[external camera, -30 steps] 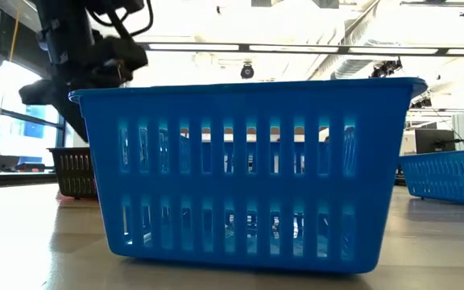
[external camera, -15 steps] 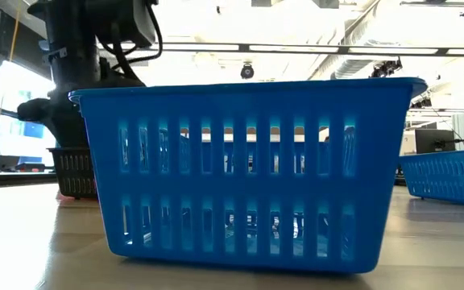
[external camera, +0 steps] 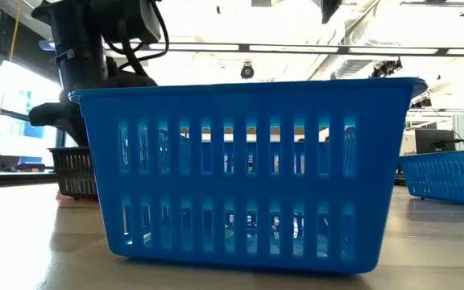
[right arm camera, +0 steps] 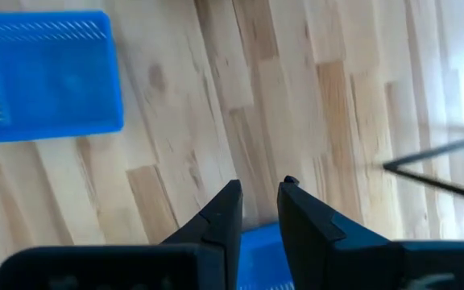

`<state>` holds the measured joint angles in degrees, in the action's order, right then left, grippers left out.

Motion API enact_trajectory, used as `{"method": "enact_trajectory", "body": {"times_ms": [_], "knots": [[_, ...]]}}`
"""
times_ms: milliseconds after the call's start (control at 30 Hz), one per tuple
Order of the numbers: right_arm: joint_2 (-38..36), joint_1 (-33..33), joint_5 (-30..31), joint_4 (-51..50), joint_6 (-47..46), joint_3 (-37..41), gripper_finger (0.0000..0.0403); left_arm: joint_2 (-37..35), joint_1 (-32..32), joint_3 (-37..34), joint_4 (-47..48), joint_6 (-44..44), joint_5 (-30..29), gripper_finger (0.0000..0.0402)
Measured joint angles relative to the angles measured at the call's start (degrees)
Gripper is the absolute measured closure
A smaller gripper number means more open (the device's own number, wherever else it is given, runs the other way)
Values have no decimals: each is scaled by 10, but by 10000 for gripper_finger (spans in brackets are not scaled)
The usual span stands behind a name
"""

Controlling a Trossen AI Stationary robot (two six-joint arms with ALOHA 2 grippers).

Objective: Stack baskets on shelf by color
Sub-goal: Stack the left black basket into the black basket on the shelf

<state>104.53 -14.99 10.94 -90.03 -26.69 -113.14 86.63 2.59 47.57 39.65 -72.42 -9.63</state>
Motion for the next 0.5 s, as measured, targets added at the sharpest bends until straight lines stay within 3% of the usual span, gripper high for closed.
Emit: {"method": "enact_trajectory", "body": {"times_ms": [500], "knots": [[0,-35,1,1,-138,86,336,-3,2,59,-5,58,-21,399]]}}
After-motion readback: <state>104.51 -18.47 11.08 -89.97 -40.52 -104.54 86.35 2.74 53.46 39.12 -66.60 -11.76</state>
